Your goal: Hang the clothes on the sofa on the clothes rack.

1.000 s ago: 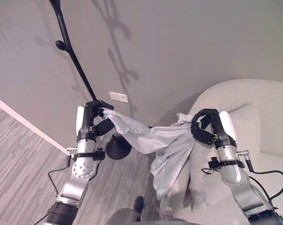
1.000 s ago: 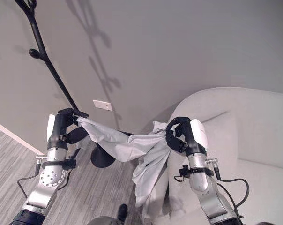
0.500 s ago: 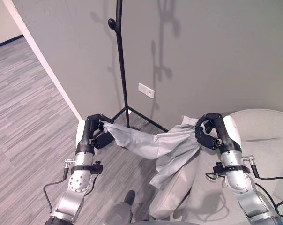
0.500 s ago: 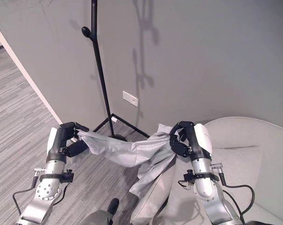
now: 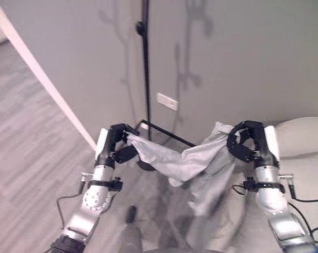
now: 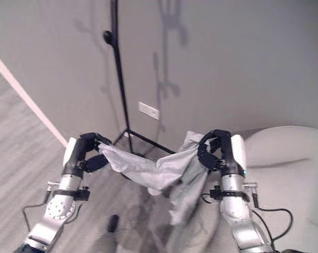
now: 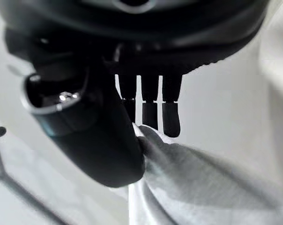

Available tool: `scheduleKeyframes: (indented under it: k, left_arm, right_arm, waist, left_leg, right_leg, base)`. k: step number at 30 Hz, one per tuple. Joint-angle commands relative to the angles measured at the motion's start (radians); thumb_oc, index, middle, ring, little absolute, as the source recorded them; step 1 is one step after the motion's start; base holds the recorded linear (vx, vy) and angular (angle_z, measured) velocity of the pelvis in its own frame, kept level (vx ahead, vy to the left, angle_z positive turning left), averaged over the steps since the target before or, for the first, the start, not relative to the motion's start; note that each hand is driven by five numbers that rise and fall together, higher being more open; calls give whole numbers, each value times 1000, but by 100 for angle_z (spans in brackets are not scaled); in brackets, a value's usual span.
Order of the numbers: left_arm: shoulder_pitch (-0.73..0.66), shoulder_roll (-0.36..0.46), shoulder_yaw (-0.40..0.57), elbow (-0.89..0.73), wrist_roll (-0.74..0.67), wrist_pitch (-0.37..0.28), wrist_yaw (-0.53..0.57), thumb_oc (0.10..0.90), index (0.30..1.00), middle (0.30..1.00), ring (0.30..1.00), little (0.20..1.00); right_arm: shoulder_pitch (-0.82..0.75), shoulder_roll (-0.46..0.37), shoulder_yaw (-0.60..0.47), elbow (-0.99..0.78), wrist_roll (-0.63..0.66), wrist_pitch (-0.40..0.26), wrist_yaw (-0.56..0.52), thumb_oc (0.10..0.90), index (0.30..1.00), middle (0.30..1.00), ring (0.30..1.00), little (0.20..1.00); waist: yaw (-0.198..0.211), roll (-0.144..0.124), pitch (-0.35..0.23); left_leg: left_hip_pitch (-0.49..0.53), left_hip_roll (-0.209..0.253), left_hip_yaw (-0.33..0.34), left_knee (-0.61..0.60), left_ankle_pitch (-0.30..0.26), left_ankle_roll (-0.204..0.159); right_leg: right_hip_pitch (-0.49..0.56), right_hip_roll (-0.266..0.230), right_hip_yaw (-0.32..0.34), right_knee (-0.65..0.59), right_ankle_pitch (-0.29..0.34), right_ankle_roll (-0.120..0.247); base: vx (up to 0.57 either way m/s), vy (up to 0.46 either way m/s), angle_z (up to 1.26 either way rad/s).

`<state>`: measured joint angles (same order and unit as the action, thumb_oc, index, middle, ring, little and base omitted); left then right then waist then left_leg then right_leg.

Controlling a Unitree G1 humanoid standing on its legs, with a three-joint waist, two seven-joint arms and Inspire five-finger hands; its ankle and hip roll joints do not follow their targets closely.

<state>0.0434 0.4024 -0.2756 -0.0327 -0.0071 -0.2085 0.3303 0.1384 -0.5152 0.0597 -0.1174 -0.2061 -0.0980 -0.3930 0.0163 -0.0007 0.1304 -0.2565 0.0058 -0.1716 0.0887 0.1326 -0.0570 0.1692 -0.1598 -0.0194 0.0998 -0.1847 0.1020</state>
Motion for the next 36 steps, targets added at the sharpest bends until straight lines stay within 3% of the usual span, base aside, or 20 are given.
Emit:
scheduleKeyframes:
  k: [1,2,4,5,6,7,8,9,10,11,12,13,14,17,18,20,25,28,34,36]
  left_arm:
    - [-54,75,60,-76,55,-95,74,400,300,300,300,300]
    - [-55,87,72,-76,67,-91,82,400,300,300,300,300]
    - [-56,91,81,-74,70,-90,77,400,300,300,300,300]
    - [-46,98,96,-81,88,-94,81,400,300,300,300,300]
    - [-44,98,96,-81,89,-94,81,400,300,300,300,300]
    - [-41,111,119,-84,126,-88,77,400,300,300,300,300]
    - [-37,114,128,-87,137,-85,76,400,300,300,300,300]
    - [-36,114,128,-88,137,-84,76,400,300,300,300,300]
    - [-31,115,159,-89,159,-73,87,400,300,300,300,300]
    - [-31,115,160,-90,160,-72,87,400,300,300,300,300]
    - [-41,107,192,-92,174,-73,113,400,300,300,300,300]
    - [-40,106,193,-92,175,-73,113,400,300,300,300,300]
    - [-60,100,230,-105,227,-76,148,400,300,300,300,300]
    - [-78,110,286,-112,291,-78,213,400,300,300,300,300]
    - [-94,136,345,-140,339,-73,252,400,300,300,300,300]
    - [-111,143,356,-148,359,-71,260,400,300,300,300,300]
    - [-268,265,432,-88,453,-31,359,400,300,300,300,300]
    - [-388,375,464,-17,506,4,442,400,300,300,300,300]
    - [-540,524,427,118,540,41,500,400,300,300,300,300]
    - [-737,629,268,298,517,65,496,400,300,300,300,300]
  right_arm:
    - [-118,12,-4,-53,-31,-59,-69,400,300,300,300,300]
    - [-124,19,11,-49,-40,-53,-69,400,300,300,300,300]
    - [-132,15,19,-48,-52,-55,-67,400,300,300,300,300]
    - [-101,24,9,-60,-51,-59,-63,400,300,300,300,300]
    - [-99,24,9,-62,-51,-59,-63,400,300,300,300,300]
    - [-81,10,-6,-65,-55,-69,-54,400,300,300,300,300]
    - [-78,7,-9,-68,-53,-72,-52,400,300,300,300,300]
    - [-77,7,-9,-68,-53,-72,-52,400,300,300,300,300]
    - [-73,-12,-27,-78,-67,-81,-55,400,300,300,300,300]
    - [-73,-12,-26,-78,-68,-81,-56,400,300,300,300,300]
    - [-68,-25,-51,-93,-91,-86,-80,400,300,300,300,300]
    - [-67,-25,-52,-94,-92,-86,-81,400,300,300,300,300]
    - [-55,-38,-105,-132,-157,-76,-131,400,300,300,300,300]
    - [-41,-69,-181,-185,-257,-59,-193,400,300,300,300,300]
    - [-88,-98,-252,-241,-322,-39,-234,400,300,300,300,300]
    - [-108,-110,-268,-246,-349,-27,-238,400,300,300,300,300]
    - [-212,-244,-335,-200,-406,23,-276,400,300,300,300,300]
    - [-282,-375,-370,-157,-436,39,-294,400,300,300,300,300]
    - [-385,-568,-355,-43,-468,51,-319,400,300,300,300,300]
    - [-534,-719,-215,140,-442,56,-318,400,300,300,300,300]
  waist:
    - [28,-30,-108]
    - [39,-25,-104]
    - [44,-18,-99]
    - [24,-14,-92]
    - [25,-13,-91]
    - [15,-20,-85]
    - [17,-22,-84]
    - [18,-22,-83]
    - [12,-47,-86]
    - [14,-48,-83]
    - [5,-66,-81]
    - [8,-65,-78]
    - [4,-76,-77]
    - [3,-76,-81]
    - [9,-68,-105]
    - [9,-61,-112]
    - [11,-50,-162]
    - [6,-41,-195]
    - [2,-32,-221]
    - [2,-28,-232]
  left_leg:
    - [87,-19,1,-19,-204,104]
    - [98,-22,20,-23,-211,119]
    - [109,-20,46,-32,-213,132]
    - [137,-29,37,-51,-208,138]
    - [142,-25,38,-55,-208,136]
    - [159,-34,39,-69,-208,139]
    - [169,-34,41,-75,-210,134]
    - [172,-33,42,-77,-211,133]
    - [195,-59,38,-82,-215,129]
    - [199,-59,40,-83,-218,127]
    - [216,-82,23,-78,-221,122]
    - [219,-82,26,-78,-222,122]
    - [238,-111,-1,-65,-226,120]
    - [255,-123,-18,-67,-220,117]
    - [266,-127,-20,-74,-223,119]
    - [278,-126,-24,-81,-223,123]
    - [309,-122,-31,-94,-232,131]
    - [335,-115,-32,-110,-240,130]
    - [357,-108,-34,-134,-239,127]
    - [370,-101,-30,-149,-234,123]
  right_leg:
    - [-124,-159,-1,-179,359,-3]
    - [-148,-172,-41,-157,398,-8]
    - [-158,-170,-87,-141,384,-16]
    - [-178,-105,-57,-79,328,-39]
    - [-182,-103,-54,-65,319,-41]
    - [-193,-2,-22,-13,200,-55]
    - [-201,29,-18,17,150,-58]
    - [-204,29,-16,25,144,-59]
    - [-212,135,7,60,83,-68]
    - [-216,136,10,76,73,-69]
    - [-230,213,71,93,49,-59]
    - [-230,213,75,98,46,-60]
    - [-221,259,142,84,43,-78]
    - [-189,271,179,49,69,-94]
    - [-168,261,165,9,90,-93]
    - [-142,257,164,-32,102,-93]
    - [-87,246,180,-109,118,-89]
    - [-65,237,173,-125,110,-83]
    - [-45,229,164,-148,104,-72]
    - [-35,224,159,-159,102,-64]
  base:
    - [31,641,25]
    - [19,852,7]
    - [12,438,-38]
    - [39,232,-50]
    - [53,414,-25]
    - [39,196,26]
    - [43,197,30]
    - [77,84,19]
    - [60,50,-6]
    - [92,90,-6]
    - [40,24,3]
    - [90,67,16]
    - [77,46,14]
    - [58,19,33]
    - [59,3,35]
    - [84,9,9]
    - [80,-11,5]
    - [46,-3,2]
    - [67,-1,1]
    - [55,-2,5]
